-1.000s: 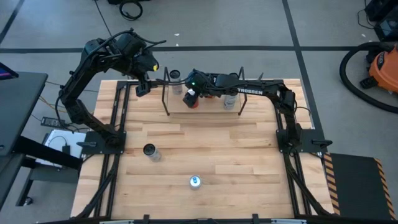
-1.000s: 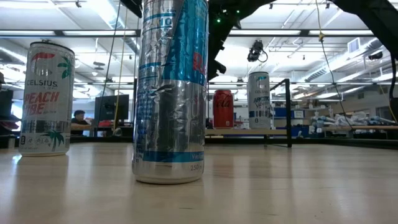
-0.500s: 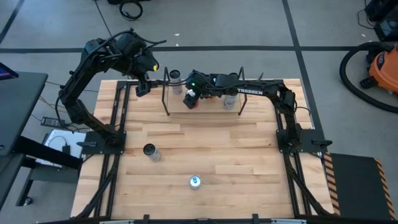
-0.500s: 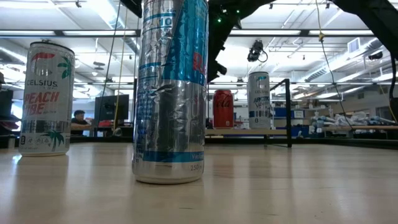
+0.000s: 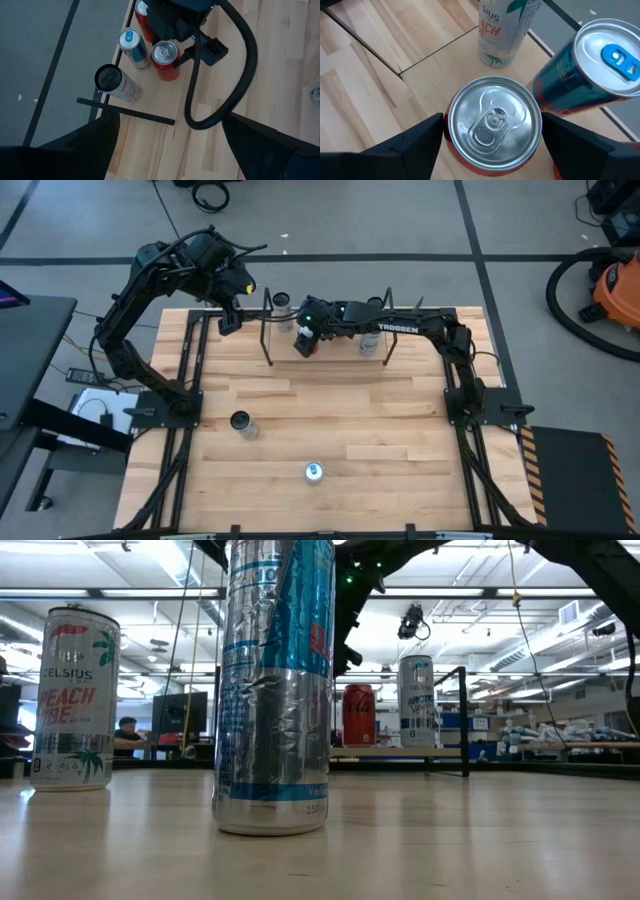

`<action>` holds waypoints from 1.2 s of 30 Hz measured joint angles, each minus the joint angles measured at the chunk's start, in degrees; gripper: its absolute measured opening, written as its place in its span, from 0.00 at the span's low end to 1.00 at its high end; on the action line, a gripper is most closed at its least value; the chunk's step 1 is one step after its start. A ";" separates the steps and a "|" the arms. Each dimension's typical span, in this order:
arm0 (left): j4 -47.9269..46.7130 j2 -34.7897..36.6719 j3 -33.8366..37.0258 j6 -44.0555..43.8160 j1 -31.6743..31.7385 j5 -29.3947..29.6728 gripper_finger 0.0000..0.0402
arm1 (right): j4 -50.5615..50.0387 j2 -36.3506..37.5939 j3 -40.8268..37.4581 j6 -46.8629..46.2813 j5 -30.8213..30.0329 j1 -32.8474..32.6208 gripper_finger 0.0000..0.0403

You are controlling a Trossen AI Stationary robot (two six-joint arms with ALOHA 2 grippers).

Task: Place canned beverage on shelf
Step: Align the red and black soda can with the red and black soda can on the shelf

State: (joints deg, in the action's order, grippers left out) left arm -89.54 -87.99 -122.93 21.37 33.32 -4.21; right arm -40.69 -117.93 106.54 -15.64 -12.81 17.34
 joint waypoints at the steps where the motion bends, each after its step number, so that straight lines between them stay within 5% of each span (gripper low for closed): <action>1: 0.02 0.00 0.00 0.00 0.00 0.00 0.88 | -0.05 0.06 0.00 0.17 -0.03 -0.02 0.82; 10: 0.04 0.00 0.00 0.00 -0.01 0.00 0.88 | -2.35 0.30 0.08 -1.39 -0.67 -0.50 0.75; 36: -0.25 0.00 0.00 -0.92 -0.02 0.00 0.88 | -16.37 5.49 -0.15 -1.58 -7.25 -5.00 0.74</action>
State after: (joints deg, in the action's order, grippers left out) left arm -89.78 -87.99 -122.93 20.45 33.30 -4.21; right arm -57.06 -112.44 106.39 -17.22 -20.06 12.34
